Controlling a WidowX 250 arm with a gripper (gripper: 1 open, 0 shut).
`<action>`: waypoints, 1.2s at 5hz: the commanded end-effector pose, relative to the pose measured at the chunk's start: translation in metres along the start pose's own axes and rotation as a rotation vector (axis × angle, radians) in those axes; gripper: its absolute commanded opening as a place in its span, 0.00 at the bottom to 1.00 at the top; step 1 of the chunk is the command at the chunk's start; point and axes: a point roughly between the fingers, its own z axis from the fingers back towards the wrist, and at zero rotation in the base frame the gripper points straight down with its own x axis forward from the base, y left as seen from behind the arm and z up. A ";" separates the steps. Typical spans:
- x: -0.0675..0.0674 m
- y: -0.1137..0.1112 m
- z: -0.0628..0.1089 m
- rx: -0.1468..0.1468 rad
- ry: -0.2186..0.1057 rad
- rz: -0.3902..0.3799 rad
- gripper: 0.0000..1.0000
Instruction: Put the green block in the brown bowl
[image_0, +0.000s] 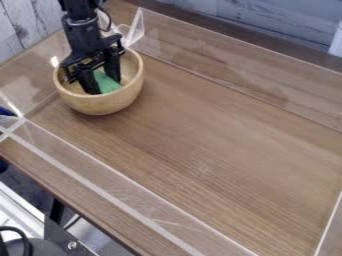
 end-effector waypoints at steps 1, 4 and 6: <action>0.015 -0.010 0.015 -0.052 -0.069 -0.003 0.00; 0.014 -0.011 0.013 -0.044 -0.084 -0.010 0.00; 0.014 -0.012 0.012 -0.039 -0.094 -0.014 0.00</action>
